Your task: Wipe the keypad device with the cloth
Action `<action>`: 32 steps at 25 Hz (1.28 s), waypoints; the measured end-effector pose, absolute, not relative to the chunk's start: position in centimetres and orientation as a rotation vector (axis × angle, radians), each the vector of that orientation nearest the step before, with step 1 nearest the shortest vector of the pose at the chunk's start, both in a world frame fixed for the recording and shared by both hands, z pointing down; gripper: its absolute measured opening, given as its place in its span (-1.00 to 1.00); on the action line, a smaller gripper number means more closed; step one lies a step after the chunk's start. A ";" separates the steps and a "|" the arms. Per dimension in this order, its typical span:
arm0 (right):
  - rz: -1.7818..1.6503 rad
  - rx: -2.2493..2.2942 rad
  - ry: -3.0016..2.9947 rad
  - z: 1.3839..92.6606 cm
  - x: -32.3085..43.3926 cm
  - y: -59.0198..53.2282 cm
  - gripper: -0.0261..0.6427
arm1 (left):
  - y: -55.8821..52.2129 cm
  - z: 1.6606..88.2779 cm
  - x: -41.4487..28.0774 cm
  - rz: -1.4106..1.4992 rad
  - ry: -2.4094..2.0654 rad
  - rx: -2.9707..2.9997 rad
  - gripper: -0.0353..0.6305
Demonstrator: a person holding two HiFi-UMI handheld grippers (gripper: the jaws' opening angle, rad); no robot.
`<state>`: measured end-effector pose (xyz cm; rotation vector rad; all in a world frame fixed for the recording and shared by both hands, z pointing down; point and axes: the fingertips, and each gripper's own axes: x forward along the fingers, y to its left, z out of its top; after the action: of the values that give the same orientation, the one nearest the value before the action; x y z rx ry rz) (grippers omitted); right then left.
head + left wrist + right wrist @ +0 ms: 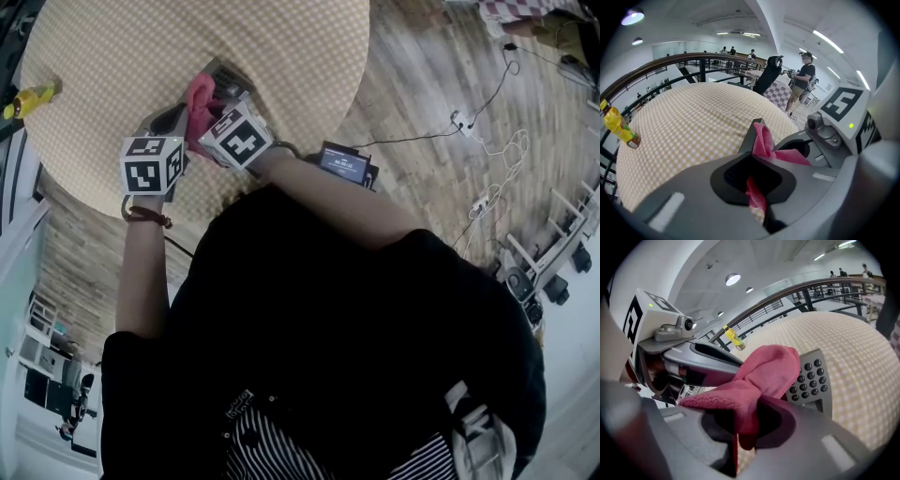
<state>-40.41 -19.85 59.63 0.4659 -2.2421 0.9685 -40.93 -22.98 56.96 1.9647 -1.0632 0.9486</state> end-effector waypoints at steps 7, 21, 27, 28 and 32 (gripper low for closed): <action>1.006 0.458 -2.156 63.3 -38.2 -17.7 -0.73 | -23.0 57.2 -41.1 0.926 -1.043 1.967 -0.89; 0.993 0.445 -2.270 59.2 -41.1 -20.2 -0.73 | -23.1 57.0 -41.4 0.954 -1.045 1.983 -0.89; 0.997 0.476 -2.190 62.7 -39.0 -18.0 -0.73 | -23.3 57.1 -41.0 0.937 -1.060 2.014 -0.89; 0.994 0.482 -2.163 63.4 -38.6 -17.5 -0.73 | -23.3 57.1 -41.0 0.943 -1.067 2.029 -0.89; 1.008 0.484 -2.125 63.7 -37.9 -16.7 -0.72 | -23.7 56.5 -40.9 0.890 -1.125 2.079 -0.89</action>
<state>-37.88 -16.68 63.71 0.4838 -2.1250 1.0080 -40.94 -23.70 56.46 2.0793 -1.1248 0.8898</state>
